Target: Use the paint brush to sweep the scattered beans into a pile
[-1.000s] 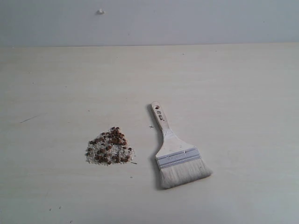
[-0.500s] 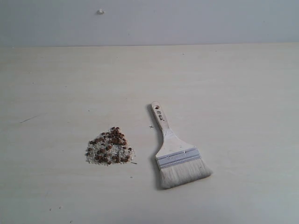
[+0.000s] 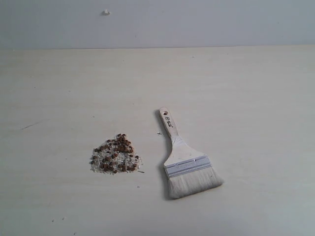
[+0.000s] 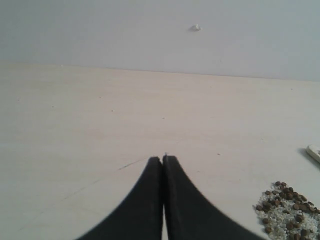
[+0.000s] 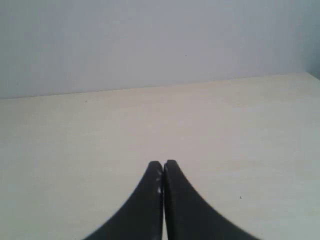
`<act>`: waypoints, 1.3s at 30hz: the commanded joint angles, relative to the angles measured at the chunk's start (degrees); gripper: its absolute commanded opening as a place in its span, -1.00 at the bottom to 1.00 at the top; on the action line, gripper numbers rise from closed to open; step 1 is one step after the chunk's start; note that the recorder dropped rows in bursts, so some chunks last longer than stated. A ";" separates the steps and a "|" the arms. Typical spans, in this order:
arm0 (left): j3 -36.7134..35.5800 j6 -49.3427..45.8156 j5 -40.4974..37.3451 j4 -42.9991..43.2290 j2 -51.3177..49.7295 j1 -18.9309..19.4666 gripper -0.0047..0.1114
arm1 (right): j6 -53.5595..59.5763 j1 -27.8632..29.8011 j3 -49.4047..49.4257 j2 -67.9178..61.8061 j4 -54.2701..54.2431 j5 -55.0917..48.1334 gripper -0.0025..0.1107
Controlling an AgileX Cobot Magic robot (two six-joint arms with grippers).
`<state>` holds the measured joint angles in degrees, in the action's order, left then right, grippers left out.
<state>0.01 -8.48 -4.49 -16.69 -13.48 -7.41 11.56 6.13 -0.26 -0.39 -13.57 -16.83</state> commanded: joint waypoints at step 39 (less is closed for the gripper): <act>-0.01 -0.23 -0.10 0.02 12.09 2.28 -0.92 | 0.38 -3.52 0.26 0.39 0.27 0.02 -0.96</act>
<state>0.01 -8.48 -4.53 -16.69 -1.84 -5.26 11.56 2.71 -0.26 -0.39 -13.57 -16.93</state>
